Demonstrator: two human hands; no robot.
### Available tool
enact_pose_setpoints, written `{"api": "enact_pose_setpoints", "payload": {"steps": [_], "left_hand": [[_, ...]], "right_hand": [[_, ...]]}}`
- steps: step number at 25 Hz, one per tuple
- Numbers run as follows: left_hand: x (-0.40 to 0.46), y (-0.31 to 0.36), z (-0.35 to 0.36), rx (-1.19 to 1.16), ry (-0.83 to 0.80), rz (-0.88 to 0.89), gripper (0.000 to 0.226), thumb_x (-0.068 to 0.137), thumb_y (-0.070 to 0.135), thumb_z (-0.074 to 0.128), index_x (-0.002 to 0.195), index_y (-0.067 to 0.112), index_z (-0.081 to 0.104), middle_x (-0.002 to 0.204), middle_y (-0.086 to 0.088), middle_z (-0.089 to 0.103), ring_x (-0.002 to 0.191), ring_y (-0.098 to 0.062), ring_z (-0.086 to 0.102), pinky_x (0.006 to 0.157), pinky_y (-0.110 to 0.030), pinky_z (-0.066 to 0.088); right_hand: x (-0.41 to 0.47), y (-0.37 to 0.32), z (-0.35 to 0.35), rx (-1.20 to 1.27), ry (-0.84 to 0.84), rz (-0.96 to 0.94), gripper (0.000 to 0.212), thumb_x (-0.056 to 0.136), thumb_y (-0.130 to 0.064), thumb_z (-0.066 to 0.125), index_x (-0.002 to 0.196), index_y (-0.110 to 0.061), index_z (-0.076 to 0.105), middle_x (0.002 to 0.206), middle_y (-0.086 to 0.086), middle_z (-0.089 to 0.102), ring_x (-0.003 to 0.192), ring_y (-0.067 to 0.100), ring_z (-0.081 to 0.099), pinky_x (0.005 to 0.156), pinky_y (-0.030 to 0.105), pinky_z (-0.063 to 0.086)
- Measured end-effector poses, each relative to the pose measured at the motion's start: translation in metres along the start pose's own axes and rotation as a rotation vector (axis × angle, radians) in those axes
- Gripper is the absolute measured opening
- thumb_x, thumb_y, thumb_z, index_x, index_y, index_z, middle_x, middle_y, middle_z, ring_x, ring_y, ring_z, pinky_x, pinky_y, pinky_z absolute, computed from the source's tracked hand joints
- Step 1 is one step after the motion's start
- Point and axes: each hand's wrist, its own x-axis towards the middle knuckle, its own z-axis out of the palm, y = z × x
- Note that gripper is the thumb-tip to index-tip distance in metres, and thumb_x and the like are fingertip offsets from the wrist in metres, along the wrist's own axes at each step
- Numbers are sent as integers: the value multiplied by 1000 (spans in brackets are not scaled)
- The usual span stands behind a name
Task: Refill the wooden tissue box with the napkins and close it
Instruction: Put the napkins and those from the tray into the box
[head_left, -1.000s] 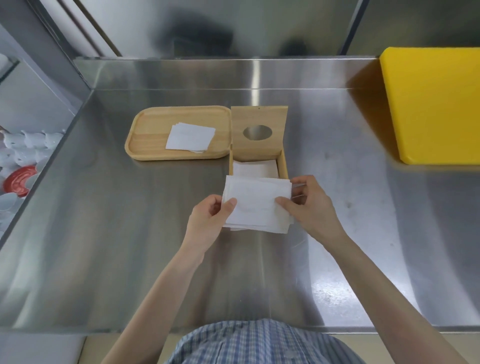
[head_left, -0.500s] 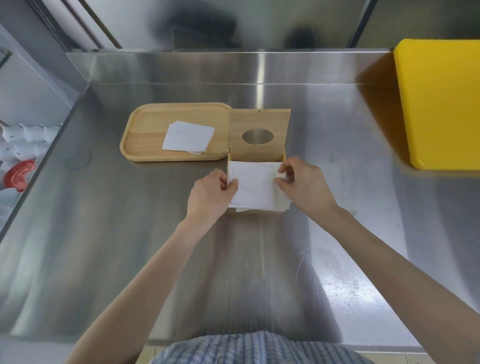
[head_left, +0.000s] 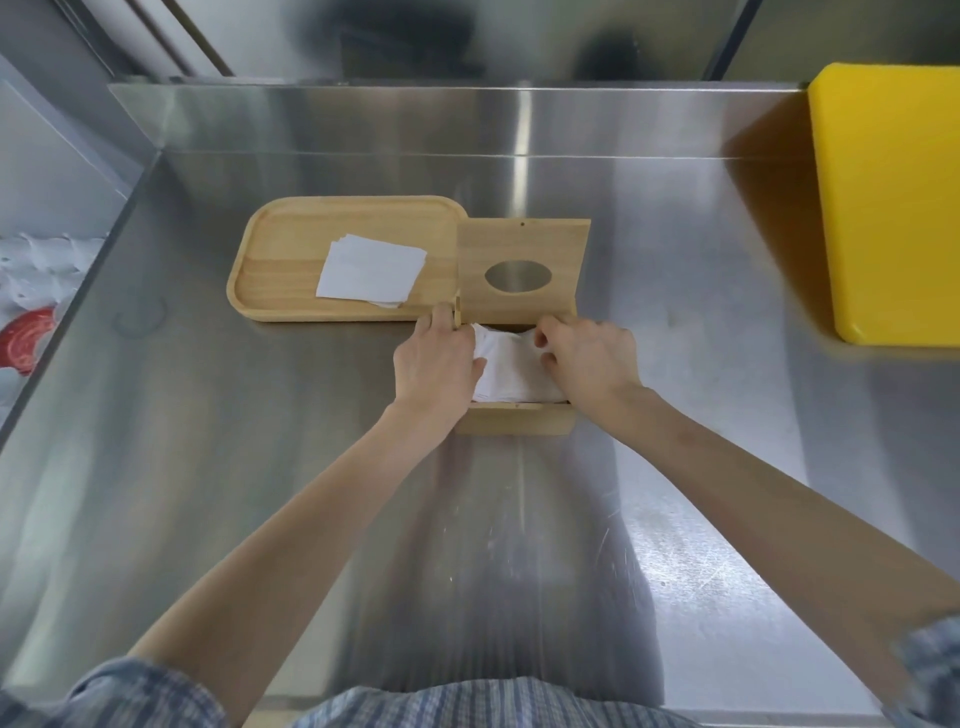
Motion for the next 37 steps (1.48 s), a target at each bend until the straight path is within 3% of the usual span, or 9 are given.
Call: {"api": "enact_pose_setpoints", "payload": {"steps": [6, 9, 14, 16, 19, 24, 27, 34, 37], "left_hand": [[2, 6, 3, 37, 6, -18, 31, 93, 28, 48, 115, 6, 52, 129, -11, 38, 110, -23, 47, 65, -27, 37], [1, 5, 3, 42, 5, -16, 36, 91, 30, 51, 119, 7, 46, 127, -12, 40, 111, -25, 46, 68, -30, 37], [-6, 4, -3, 156, 116, 117, 31, 92, 28, 47, 116, 8, 50, 124, -10, 47, 115, -27, 43, 89, -35, 34], [-7, 6, -2, 186, 65, 218, 29, 93, 26, 43, 114, 11, 56, 121, -6, 55, 116, -25, 44, 94, -35, 30], [-3, 9, -2, 254, -71, 286, 33, 94, 27, 38, 110, 9, 61, 119, -7, 61, 117, -24, 47, 102, -37, 25], [10, 10, 0, 373, -230, 314, 39, 95, 36, 35, 115, 10, 57, 127, -6, 58, 124, -23, 43, 112, -44, 16], [14, 9, 2, 385, -288, 340, 43, 96, 37, 31, 122, 11, 53, 134, -4, 52, 129, -22, 38, 111, -44, 19], [10, 3, 4, 162, -214, 344, 34, 95, 28, 35, 114, 9, 57, 129, -5, 56, 126, -22, 41, 99, -37, 33], [0, 1, -2, -144, -130, 261, 35, 94, 21, 38, 124, 12, 54, 134, -5, 54, 122, -24, 48, 96, -35, 38]], "right_hand": [[2, -2, 2, -77, -4, 5, 24, 87, -2, 51, 109, -10, 55, 108, 10, 67, 79, 34, 55, 47, 24, 20], [-1, -2, 0, -56, -6, 0, 23, 89, -6, 50, 112, -9, 54, 113, 11, 64, 86, 36, 60, 56, 27, 31], [-9, 0, -11, -6, 15, -20, 27, 92, -9, 45, 116, -10, 55, 125, 10, 50, 103, 33, 58, 63, 31, 36], [-11, -1, -13, -1, 2, -69, 31, 91, -6, 45, 119, -13, 55, 126, 7, 52, 116, 27, 51, 69, 33, 41], [-11, -8, -7, -16, -30, -106, 34, 91, -2, 45, 120, -14, 56, 123, 6, 56, 115, 26, 53, 72, 32, 43], [-4, -13, 2, -166, -143, -78, 29, 91, -4, 47, 116, -11, 59, 122, 7, 60, 114, 26, 55, 71, 29, 33], [0, -14, 3, -200, -220, -63, 28, 92, -7, 45, 115, -11, 60, 122, 8, 61, 113, 26, 57, 70, 29, 34], [-1, -14, -2, -141, -255, -73, 29, 94, -11, 41, 117, -12, 58, 125, 7, 60, 116, 26, 55, 75, 29, 36], [-9, -13, -14, 0, -211, -54, 36, 92, -12, 40, 125, -15, 55, 129, 7, 60, 118, 28, 55, 94, 34, 37]]}}
